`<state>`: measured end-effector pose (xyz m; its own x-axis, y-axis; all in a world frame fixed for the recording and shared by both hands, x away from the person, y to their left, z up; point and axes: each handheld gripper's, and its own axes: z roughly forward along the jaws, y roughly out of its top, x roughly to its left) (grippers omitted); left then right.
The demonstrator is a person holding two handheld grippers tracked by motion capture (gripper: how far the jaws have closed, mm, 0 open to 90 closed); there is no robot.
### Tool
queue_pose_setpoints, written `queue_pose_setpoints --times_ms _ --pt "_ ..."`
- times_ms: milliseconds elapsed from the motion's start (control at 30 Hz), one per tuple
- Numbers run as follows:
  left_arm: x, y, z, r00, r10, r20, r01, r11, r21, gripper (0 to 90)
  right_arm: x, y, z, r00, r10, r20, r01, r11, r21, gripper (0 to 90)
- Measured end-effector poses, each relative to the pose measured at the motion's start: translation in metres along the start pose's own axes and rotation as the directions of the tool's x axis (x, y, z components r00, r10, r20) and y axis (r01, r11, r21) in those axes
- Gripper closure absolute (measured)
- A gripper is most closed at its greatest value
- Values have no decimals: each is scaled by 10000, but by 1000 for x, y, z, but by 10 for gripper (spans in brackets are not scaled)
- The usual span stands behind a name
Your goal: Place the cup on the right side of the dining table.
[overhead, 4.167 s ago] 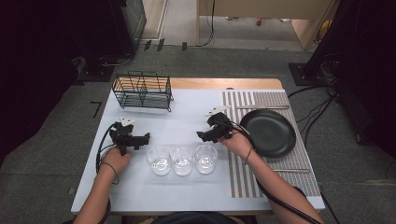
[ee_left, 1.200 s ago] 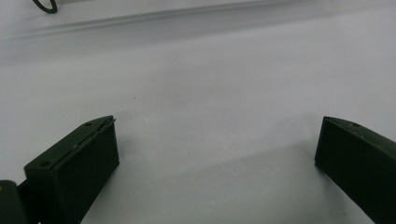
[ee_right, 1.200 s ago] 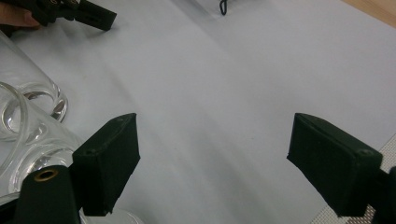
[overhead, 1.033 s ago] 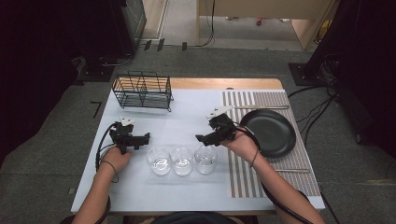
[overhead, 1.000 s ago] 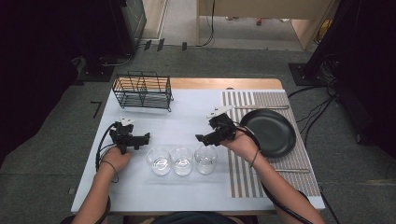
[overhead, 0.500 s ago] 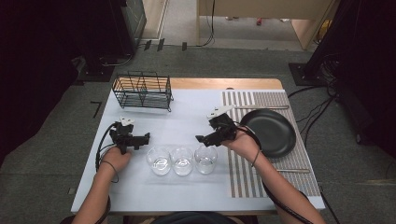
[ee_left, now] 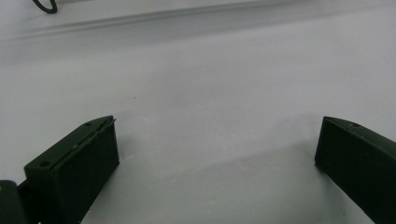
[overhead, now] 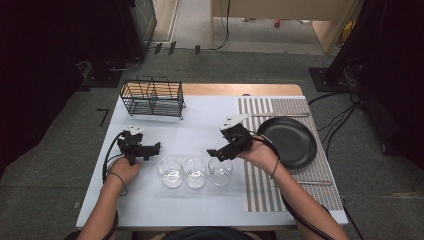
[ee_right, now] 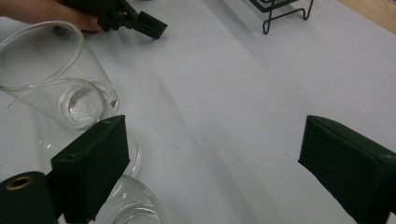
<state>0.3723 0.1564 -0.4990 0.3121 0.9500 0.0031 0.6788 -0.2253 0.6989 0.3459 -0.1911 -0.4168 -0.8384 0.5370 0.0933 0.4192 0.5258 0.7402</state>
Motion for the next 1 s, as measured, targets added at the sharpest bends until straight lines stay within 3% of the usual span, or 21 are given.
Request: queue_pose_setpoints --times_ms 100,267,733,1000 --pt "0 0 0 10000 0 -2 0 10000 2 0 2 -1 1 9997 -250 -49 250 9997 15 14" --pt "0 0 0 10000 -2 -1 2 10000 0 0 4 0 1 9975 -222 -676 221 9998 -36 0" --pt "0 0 0 10000 0 -3 0 10000 2 0 11 -2 4 9916 -784 -1027 781 9969 -78 0" --pt "0 0 0 10000 2 -2 -2 10000 3 0 14 -3 4 9838 -1052 -1451 1055 9944 -56 0"
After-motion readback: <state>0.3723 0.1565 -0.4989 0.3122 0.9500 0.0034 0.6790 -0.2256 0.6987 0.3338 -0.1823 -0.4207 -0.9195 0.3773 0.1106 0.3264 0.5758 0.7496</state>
